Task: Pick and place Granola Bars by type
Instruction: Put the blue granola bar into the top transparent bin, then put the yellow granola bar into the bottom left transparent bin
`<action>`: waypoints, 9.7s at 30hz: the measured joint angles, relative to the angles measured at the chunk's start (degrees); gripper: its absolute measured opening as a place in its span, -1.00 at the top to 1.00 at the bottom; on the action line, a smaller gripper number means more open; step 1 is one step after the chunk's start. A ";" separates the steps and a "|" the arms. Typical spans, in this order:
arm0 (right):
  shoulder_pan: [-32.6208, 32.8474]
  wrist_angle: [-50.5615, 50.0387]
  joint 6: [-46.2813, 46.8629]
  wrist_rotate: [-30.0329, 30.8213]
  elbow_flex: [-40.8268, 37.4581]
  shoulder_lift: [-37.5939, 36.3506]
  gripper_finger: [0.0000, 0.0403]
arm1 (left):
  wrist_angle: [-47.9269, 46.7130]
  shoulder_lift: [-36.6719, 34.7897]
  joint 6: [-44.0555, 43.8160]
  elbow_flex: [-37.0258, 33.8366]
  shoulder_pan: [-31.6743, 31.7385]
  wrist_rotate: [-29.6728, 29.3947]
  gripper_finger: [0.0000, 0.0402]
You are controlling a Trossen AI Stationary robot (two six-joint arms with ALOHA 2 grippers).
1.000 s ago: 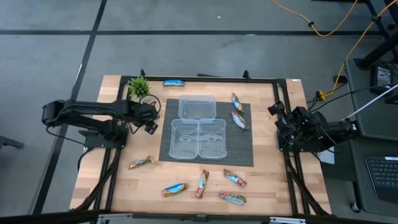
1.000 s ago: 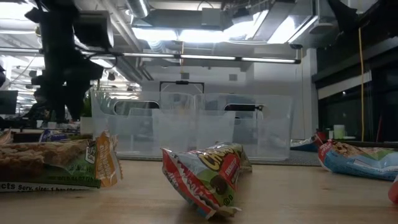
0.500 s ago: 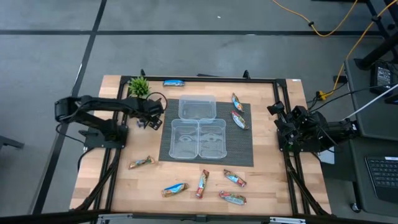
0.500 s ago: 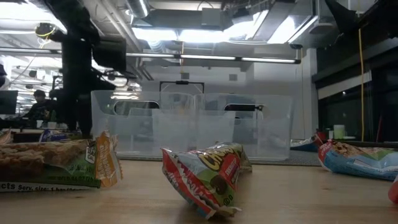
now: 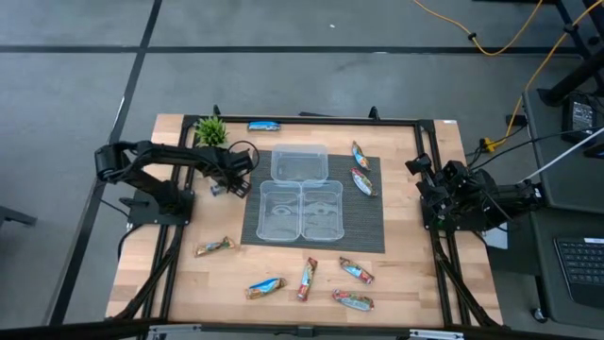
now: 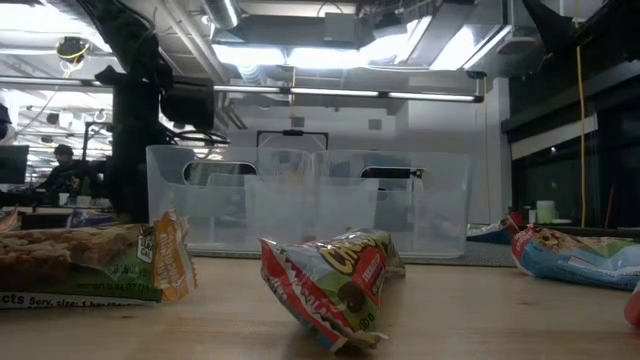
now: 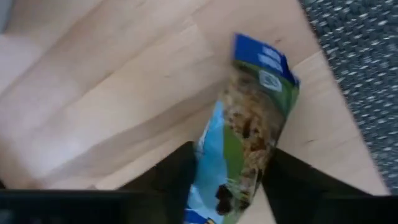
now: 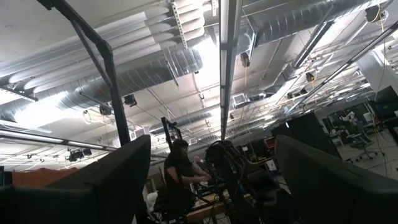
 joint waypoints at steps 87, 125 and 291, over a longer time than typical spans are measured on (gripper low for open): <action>0.00 -0.42 -3.22 2.95 0.00 -0.02 -0.71 | -6.33 19.77 20.22 54.96 -2.98 10.31 0.03; 0.00 -3.43 -1.76 3.06 0.00 0.00 -0.71 | -44.83 -6.50 -37.89 33.98 -61.60 -5.07 0.17; -0.01 -10.56 0.04 4.51 0.00 -0.01 -0.71 | -7.84 10.38 -11.71 48.41 -62.90 7.85 0.17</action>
